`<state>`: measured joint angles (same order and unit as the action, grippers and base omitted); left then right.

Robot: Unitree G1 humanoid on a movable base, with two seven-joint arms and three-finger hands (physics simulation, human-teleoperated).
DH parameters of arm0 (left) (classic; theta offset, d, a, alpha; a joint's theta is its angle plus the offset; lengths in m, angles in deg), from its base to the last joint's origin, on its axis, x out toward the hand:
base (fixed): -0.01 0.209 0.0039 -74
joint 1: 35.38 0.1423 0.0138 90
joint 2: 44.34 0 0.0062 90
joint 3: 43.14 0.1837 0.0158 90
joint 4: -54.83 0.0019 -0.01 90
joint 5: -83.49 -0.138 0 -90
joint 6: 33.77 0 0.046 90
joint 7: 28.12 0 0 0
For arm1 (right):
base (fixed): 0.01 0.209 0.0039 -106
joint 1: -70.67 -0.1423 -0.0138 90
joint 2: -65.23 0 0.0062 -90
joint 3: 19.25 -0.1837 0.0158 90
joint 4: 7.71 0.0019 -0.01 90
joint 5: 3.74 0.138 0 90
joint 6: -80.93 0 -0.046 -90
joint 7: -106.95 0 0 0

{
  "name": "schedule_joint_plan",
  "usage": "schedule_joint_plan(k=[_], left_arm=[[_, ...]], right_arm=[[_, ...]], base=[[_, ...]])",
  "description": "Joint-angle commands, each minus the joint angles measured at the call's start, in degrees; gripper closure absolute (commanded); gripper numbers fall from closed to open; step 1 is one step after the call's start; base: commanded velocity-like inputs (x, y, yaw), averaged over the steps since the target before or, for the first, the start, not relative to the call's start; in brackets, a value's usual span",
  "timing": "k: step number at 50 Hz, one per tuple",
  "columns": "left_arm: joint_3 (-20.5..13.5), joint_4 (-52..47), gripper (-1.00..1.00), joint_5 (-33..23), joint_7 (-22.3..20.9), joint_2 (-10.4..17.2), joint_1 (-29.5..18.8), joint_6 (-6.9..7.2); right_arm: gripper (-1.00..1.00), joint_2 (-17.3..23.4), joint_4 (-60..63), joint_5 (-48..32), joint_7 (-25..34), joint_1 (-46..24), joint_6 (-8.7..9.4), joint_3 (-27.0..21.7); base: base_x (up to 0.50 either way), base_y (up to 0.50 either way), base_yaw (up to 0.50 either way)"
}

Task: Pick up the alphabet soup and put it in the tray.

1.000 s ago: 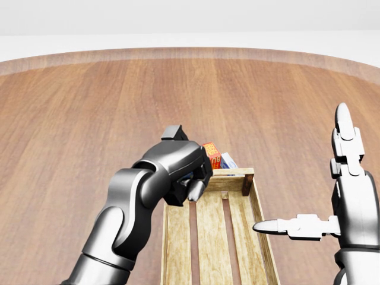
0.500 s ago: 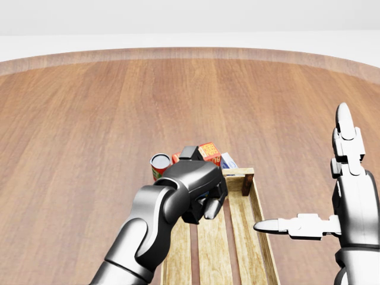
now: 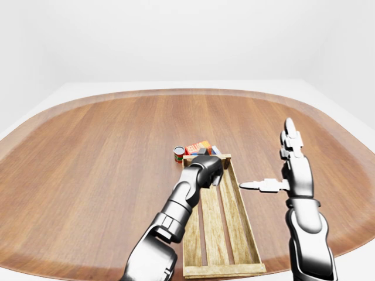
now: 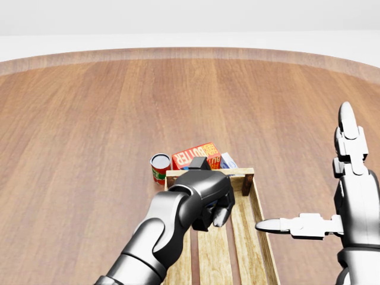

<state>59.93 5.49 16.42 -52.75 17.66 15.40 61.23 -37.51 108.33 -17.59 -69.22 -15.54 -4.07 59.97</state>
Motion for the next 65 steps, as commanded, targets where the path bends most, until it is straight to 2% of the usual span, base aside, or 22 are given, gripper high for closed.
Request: schedule_joint_plan(k=[1, 14, 20, 27, 33, 44, 60, 65], left_arm=[[-0.1, 8.6, 1.00, -0.1, 4.6, -1.5, -4.2, 0.00], [-0.5, 14.7, 1.00, 0.7, 8.7, -1.6, -4.9, -0.09], [-0.6, 18.1, 1.00, 1.2, 10.8, -1.5, -5.5, -0.93], [-2.1, 27.3, 1.00, 3.0, 16.7, 0.0, -8.1, -2.95], [-2.6, 30.6, 1.00, 4.2, 19.4, 0.1, -8.7, -3.51], [-2.8, 32.6, 1.00, 4.9, 21.3, 0.2, -8.7, -4.24], [-2.5, 32.7, 1.00, 5.1, 21.2, -1.8, -9.8, -3.96], [-2.3, 33.1, 1.00, 4.9, 21.6, -2.1, -9.3, -4.29]], right_arm=[[-1.00, 0.1, 0.0, 0.7, 0.6, 0.1, 0.00, -0.8], [-1.00, 0.0, 0.3, 0.6, 0.7, 0.0, 0.00, -0.5], [-1.00, 0.0, 0.3, 0.7, 0.7, -0.1, 0.00, -0.6], [-1.00, 0.0, 0.4, 0.6, 0.6, 0.0, 0.00, -0.4], [-1.00, -0.1, 0.6, 0.5, 0.7, 0.1, 0.00, -0.2], [-1.00, -0.1, 0.5, 0.4, 0.6, 0.0, 0.00, 0.0], [-1.00, 0.0, 0.3, 0.6, 0.7, -0.3, 0.00, -0.1], [-1.00, 0.1, 0.6, 0.8, 0.8, -0.2, 0.00, -0.3]], base=[[0.00, 0.00, 0.00], [0.00, 0.00, 0.00], [0.00, 0.00, 0.00], [0.00, 0.00, 0.00], [0.00, 0.00, 0.00], [0.00, 0.00, 0.00], [0.00, 0.00, 0.00], [0.00, 0.00, 0.00]])
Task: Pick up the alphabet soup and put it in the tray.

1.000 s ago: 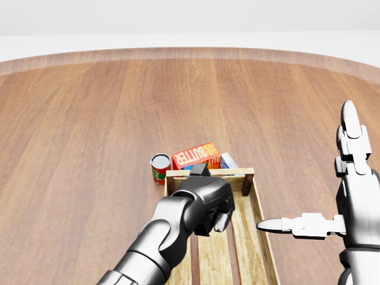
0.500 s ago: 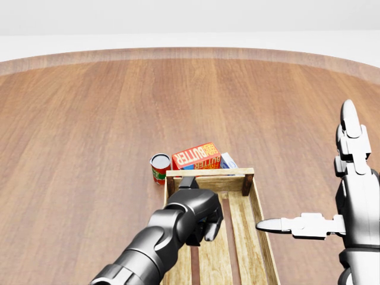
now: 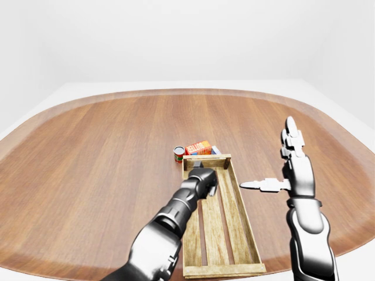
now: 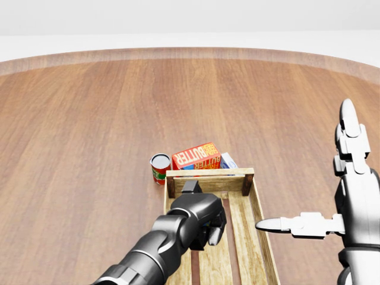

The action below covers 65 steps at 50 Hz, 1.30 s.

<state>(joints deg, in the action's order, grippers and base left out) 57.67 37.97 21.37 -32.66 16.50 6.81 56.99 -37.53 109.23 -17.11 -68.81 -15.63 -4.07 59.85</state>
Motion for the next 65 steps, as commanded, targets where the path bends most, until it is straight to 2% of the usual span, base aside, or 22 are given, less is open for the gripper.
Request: schedule_joint_plan(k=[1, 20, 56, 57, 58, 61, 62, 65], left_arm=[[-0.1, 0.6, 1.00, -0.1, 1.5, -1.0, -0.7, -0.06], [-0.3, 2.7, 1.00, -0.9, 3.0, -1.4, 0.2, -0.72], [-1.1, 4.0, 0.99, -1.4, 4.5, -2.4, 1.2, -0.74], [-1.1, 4.0, 0.78, -1.4, 4.4, -2.4, 1.3, -0.80], [-1.1, 4.0, -0.23, -1.4, 4.3, -2.5, 1.4, -0.80], [-1.0, 4.1, -0.50, -1.5, 4.1, -2.6, 1.6, -0.82], [-1.0, 4.1, -1.00, -1.6, 4.3, -2.6, 1.7, -0.87], [-1.0, 4.1, -1.00, -1.5, 4.2, -2.6, 1.6, -0.78]], right_arm=[[-1.00, 0.1, -0.2, 0.3, 0.4, -0.1, 0.00, -0.2], [-1.00, 0.1, -0.9, 0.3, 0.3, -0.2, 0.00, -0.2], [-1.00, 0.1, -0.5, 0.7, 0.4, -0.3, 0.00, -0.3], [-1.00, 0.1, -0.5, 0.7, 0.4, -0.3, 0.00, -0.3], [-1.00, 0.1, -0.5, 0.8, 0.4, -0.2, 0.00, -0.4], [-1.00, 0.1, -0.1, 0.8, 0.5, -0.1, 0.00, -0.4], [-1.00, 0.1, -0.1, 0.8, 0.5, -0.1, 0.00, -0.4], [-1.00, 0.1, -0.3, 0.8, 0.5, -0.2, 0.00, -0.4]], base=[[0.00, 0.00, 0.00], [0.00, 0.00, 0.00], [0.00, 0.00, 0.00], [0.00, 0.00, 0.00], [0.00, 0.00, 0.00], [0.00, 0.00, 0.00], [0.00, 0.00, 0.00], [0.00, 0.00, 0.00]])
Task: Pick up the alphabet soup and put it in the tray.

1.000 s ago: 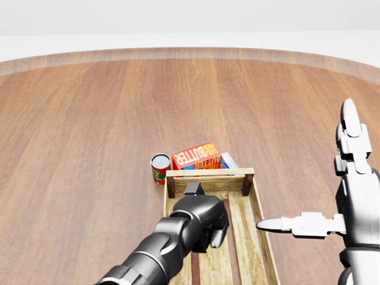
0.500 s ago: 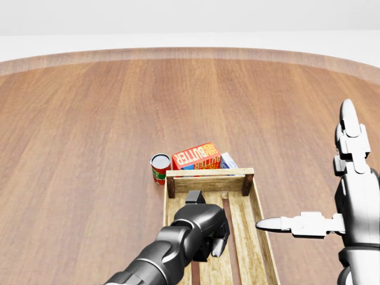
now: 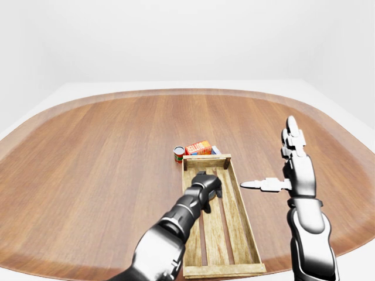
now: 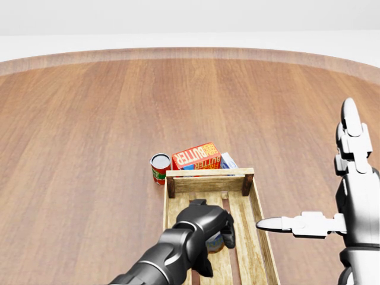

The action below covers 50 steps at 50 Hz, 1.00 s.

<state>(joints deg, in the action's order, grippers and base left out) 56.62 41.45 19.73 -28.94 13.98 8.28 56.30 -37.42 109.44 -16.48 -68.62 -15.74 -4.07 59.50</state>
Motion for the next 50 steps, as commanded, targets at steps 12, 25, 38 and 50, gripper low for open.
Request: schedule_joint_plan(k=[12, 25, 38, 50], left_arm=[[-0.1, 0.5, -1.00, 0.3, 0.9, 0.1, -0.1, 0.01], [-0.2, 0.2, -1.00, 0.7, 0.9, 0.3, -1.0, -0.02], [-0.7, -0.8, -1.00, 3.0, 0.9, 0.7, -2.6, -0.26], [-0.6, -2.9, -1.00, 5.2, 0.4, 1.8, -3.5, -0.38]], right_arm=[[-1.00, 0.0, -0.6, 0.1, 0.3, 0.1, 0.00, 0.0], [-1.00, -0.1, -0.7, 0.0, 0.3, -0.1, 0.00, 0.2], [-1.00, -0.1, -1.0, -0.3, 0.2, -0.1, 0.00, 0.8], [-1.00, -0.2, -1.0, -0.4, 0.3, 0.0, 0.00, 0.8]], base=[[0.00, 0.00, 0.00], [0.00, 0.00, 0.00], [0.00, 0.00, 0.00], [0.00, 0.00, 0.00]])
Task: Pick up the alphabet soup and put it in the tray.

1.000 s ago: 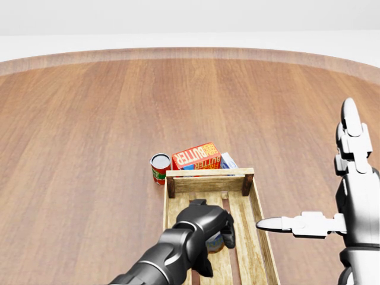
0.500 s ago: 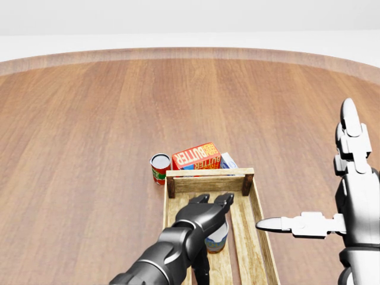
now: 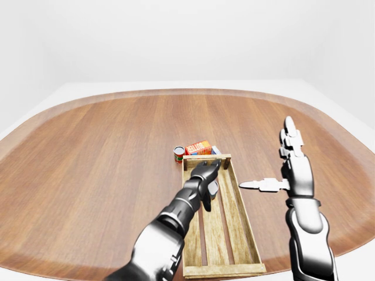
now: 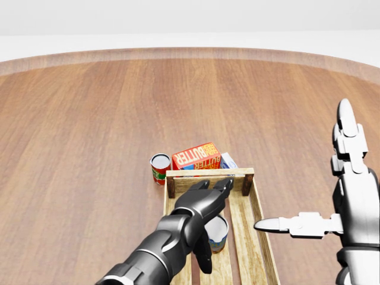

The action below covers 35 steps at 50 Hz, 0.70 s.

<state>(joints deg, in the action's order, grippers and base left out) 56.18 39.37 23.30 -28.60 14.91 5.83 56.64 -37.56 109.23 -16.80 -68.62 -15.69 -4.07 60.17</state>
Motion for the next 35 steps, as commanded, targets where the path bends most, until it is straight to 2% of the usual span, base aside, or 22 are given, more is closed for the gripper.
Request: schedule_joint_plan(k=[1, 8, 18, 24, 31, 35], left_arm=[[-0.3, -1.2, -1.00, 2.1, -0.1, 1.1, -1.3, -0.67], [-0.5, -2.2, -1.00, 3.6, -0.3, 2.1, -1.6, -0.78], [-0.1, -6.0, -1.00, 5.1, -1.2, 3.2, -0.3, -0.17], [0.0, -11.7, -1.00, 6.6, -2.9, 3.9, 1.6, 1.04], [0.6, -22.5, -1.00, 7.6, -6.1, 4.6, 6.6, 3.50], [0.7, -27.0, -1.00, 8.2, -6.8, 4.8, 9.1, 4.42]], right_arm=[[-1.00, 0.0, -0.9, -0.1, 0.2, -0.1, 0.00, 0.2], [-1.00, 0.0, -1.4, -0.3, 0.1, -0.2, 0.00, 0.5], [-1.00, 0.0, -2.0, -0.4, 0.0, -0.2, 0.00, 0.7], [-1.00, -0.1, -2.4, -0.6, -0.2, -0.2, 0.00, 1.0], [-1.00, -0.3, -2.6, -1.0, -0.3, 0.0, 0.00, 1.7], [-1.00, -0.3, -2.8, -1.1, -0.3, 0.0, 0.00, 1.8]], base=[[0.00, 0.00, 0.00], [0.00, 0.00, 0.00], [0.00, 0.00, 0.00], [0.00, 0.00, 0.00], [0.00, 0.00, 0.00], [0.00, 0.00, 0.00]])
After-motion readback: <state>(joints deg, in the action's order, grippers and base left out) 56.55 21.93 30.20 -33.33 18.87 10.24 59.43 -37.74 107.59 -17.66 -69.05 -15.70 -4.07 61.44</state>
